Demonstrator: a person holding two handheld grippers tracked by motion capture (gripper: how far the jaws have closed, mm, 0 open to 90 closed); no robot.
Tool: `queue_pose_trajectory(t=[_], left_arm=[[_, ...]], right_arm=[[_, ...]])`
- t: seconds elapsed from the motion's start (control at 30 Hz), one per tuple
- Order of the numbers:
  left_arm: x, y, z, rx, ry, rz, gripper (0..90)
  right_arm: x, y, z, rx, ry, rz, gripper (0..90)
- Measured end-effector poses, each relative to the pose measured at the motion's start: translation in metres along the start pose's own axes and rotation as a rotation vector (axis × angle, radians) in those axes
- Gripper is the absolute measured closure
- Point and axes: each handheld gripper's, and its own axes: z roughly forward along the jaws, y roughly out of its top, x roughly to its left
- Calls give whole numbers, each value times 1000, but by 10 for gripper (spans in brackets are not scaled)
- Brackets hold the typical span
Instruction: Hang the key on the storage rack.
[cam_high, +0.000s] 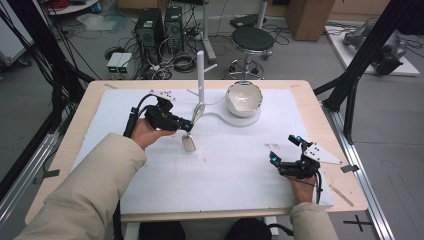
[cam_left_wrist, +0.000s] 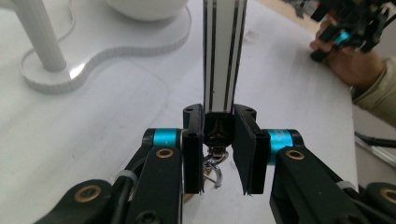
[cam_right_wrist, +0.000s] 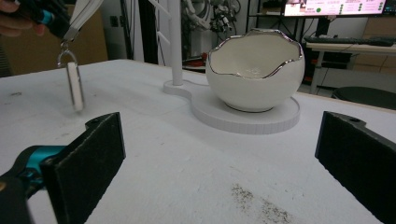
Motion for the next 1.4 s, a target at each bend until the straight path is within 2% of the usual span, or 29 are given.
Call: queue_pose_trajectory(t=[0.07, 0.1, 0.13, 0.17, 0.2, 0.33, 0.47, 0.57, 0.73, 0.87, 1.0, 1.4], left_arm=[[1, 7, -1, -34, 3, 5, 742], [3, 11, 0, -36, -8, 6, 742], [5, 15, 0, -42, 2, 10, 742], [7, 19, 1, -47, -1, 6, 742], [11, 27, 2, -72, -1, -4, 742], [19, 40, 6, -73, 8, -5, 742], [27, 49, 12, -83, 18, -25, 742], [34, 48, 15, -105, 23, -49, 742], [41, 46, 16, -98, 24, -69, 742], [51, 42, 18, -86, 29, -112, 742], [57, 39, 19, -87, 34, -137, 741], [68, 35, 26, -84, 46, -170, 741]], right_arm=[[0, 0, 0, 1, -1, 1, 7], [0, 0, 0, 1, -1, 1, 6], [0, 0, 0, 1, -1, 3, 6], [0, 0, 0, 1, 0, 1, 6], [0, 0, 0, 4, 1, 6, 6], [0, 0, 0, 1, 0, 2, 6], [0, 0, 0, 2, 1, 9, 6], [0, 0, 0, -2, -1, 10, 6], [-1, 0, 0, -2, 1, 7, 6], [-1, 0, 0, -1, 2, 10, 6], [0, 0, 0, 0, 1, 13, 6], [-1, 0, 0, -1, 0, 10, 6]])
